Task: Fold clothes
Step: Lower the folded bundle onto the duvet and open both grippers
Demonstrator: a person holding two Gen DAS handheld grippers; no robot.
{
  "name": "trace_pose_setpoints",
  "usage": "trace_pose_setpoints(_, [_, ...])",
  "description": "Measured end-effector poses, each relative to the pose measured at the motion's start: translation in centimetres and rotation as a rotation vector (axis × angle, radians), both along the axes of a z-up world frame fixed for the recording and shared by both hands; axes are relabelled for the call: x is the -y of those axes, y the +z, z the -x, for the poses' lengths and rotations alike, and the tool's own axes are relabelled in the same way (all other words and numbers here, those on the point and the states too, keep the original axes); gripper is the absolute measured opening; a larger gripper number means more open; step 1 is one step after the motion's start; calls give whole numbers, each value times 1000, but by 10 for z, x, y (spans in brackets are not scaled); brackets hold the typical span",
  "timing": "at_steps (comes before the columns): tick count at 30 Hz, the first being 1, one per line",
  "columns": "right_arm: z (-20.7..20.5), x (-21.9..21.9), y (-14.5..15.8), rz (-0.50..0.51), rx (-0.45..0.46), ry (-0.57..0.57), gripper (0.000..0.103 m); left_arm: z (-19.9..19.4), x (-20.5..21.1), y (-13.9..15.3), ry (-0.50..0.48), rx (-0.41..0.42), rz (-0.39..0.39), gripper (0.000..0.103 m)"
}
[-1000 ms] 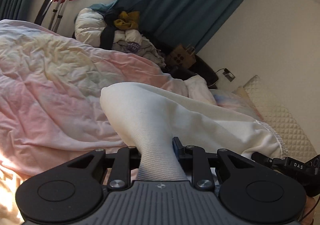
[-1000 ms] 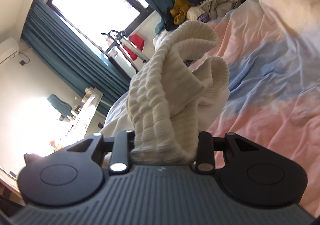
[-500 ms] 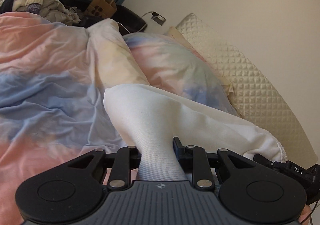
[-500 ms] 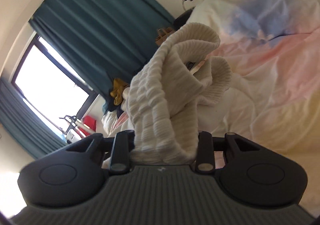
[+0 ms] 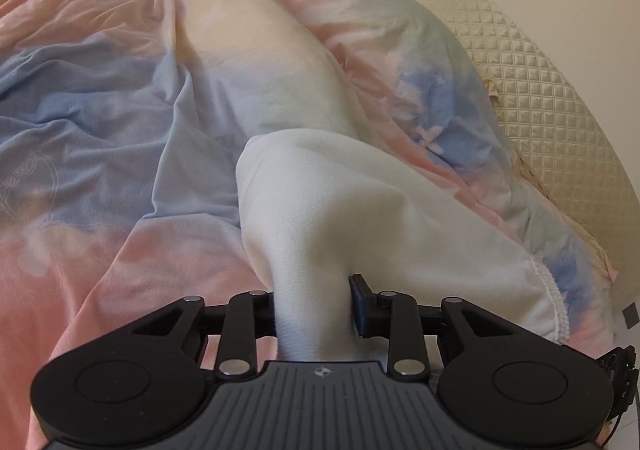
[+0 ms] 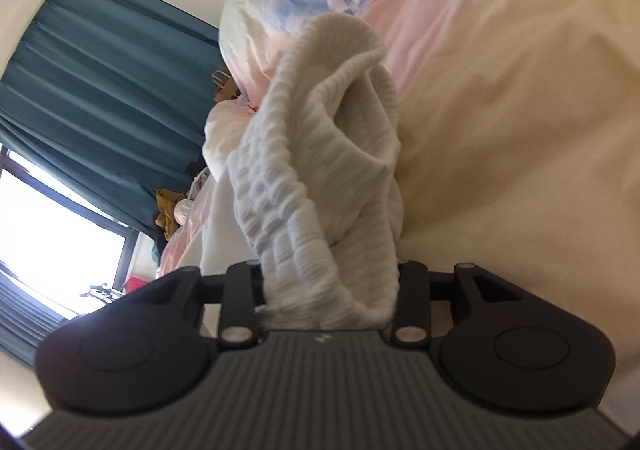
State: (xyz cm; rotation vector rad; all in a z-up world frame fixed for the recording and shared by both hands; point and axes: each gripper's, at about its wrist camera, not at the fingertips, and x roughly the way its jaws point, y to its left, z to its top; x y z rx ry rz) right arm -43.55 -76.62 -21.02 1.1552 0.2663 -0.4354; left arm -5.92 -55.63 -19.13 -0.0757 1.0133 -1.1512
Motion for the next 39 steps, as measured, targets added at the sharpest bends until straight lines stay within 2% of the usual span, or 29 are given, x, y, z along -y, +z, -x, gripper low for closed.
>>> trace_pose_setpoints(2, [1,-3,-9,-13,4,-18,40,3,-8,2,-4,3,18,34])
trace_pose_setpoints(7, [-5,-11,6,10,-52,-46,48,15,-17,26,-5,70,-12,40])
trace_pose_setpoints(9, [-6,-15,20,35,-108,-63,52,22,-25,42,-4,103,-30,47])
trace_pose_setpoints(11, [-5,-22,37,65,-168,-92,54,31,-36,59,-16,139,-34,60])
trace_pose_setpoints(12, [-2,-25,46,78,-194,-109,55,34,-41,68,-17,162,-34,63])
trace_pose_setpoints(14, [3,-33,65,112,-234,-137,55,44,-54,89,-15,214,-13,77])
trace_pose_setpoints(15, [8,-39,75,134,-244,-146,56,48,-60,100,-14,238,1,81])
trace_pose_setpoints(18, [20,-56,103,193,-256,-166,58,69,-85,141,-6,296,33,83])
trace_pose_setpoints(20, [30,-66,124,245,-233,-179,64,86,-104,167,6,340,52,92])
trace_pose_setpoints(21, [33,-75,136,278,-228,-184,73,94,-113,180,12,363,62,93])
trace_pose_setpoints(24, [40,-102,172,377,-212,-197,83,117,-139,213,24,413,84,94])
trace_pose_setpoints(27, [45,-132,204,458,-203,-189,83,141,-166,241,39,454,98,100])
trace_pose_setpoints(32, [47,-188,248,564,-222,-137,83,180,-211,274,65,522,96,102])
trace_pose_setpoints(36, [46,-236,269,649,-242,-89,82,207,-243,287,81,562,89,103])
trace_pose_setpoints(39, [43,-266,275,672,-245,-71,82,224,-272,290,92,568,89,103])
